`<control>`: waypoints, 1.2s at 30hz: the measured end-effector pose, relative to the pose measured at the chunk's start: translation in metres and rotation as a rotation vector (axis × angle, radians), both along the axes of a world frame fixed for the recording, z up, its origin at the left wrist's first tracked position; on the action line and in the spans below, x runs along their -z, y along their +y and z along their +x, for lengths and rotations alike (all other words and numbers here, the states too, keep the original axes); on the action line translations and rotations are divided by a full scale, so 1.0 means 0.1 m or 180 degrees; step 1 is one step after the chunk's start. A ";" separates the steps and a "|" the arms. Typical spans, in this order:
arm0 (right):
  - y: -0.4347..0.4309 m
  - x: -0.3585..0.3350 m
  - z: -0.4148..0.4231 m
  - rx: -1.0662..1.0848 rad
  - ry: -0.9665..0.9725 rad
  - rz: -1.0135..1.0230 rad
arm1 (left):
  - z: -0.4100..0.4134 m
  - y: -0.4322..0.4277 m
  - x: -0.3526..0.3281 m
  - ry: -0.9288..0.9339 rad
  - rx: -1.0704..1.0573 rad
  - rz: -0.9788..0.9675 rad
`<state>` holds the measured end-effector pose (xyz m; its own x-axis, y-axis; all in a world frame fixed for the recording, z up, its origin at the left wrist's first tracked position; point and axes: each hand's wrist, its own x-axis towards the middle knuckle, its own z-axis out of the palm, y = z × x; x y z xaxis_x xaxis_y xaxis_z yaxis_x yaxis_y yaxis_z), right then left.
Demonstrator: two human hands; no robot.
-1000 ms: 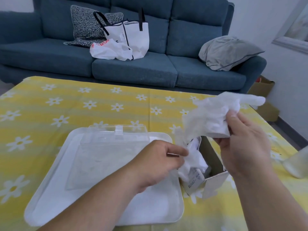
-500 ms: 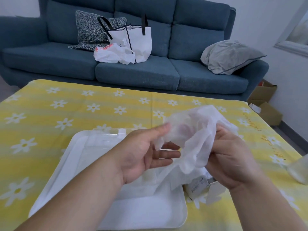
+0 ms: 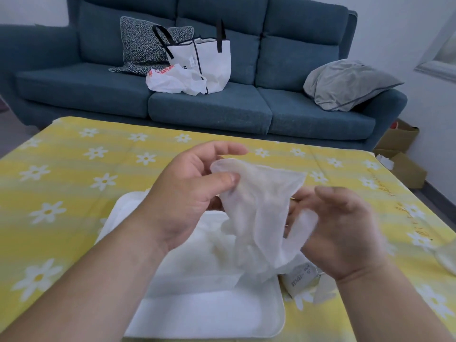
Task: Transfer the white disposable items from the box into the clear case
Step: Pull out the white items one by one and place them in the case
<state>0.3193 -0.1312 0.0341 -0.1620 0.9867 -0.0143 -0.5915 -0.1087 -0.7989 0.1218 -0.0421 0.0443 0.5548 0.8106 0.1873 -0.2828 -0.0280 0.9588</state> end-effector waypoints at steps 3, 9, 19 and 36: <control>0.05 0.05 -0.11 0.0050 -0.0657 -0.0076 | -0.02 0.02 0.04 0.0217 -0.0419 0.0245; 0.17 0.10 -0.41 0.0769 -0.1640 -0.0074 | -0.03 0.05 0.15 0.0838 -0.1031 0.1120; 0.18 -0.10 -0.46 0.1469 -0.0985 -0.0199 | -0.17 0.13 0.11 0.0342 -0.0863 0.0378; 0.12 -0.16 -0.38 0.1374 -0.1774 -0.0325 | -0.25 0.04 0.19 0.0792 0.0787 -0.1325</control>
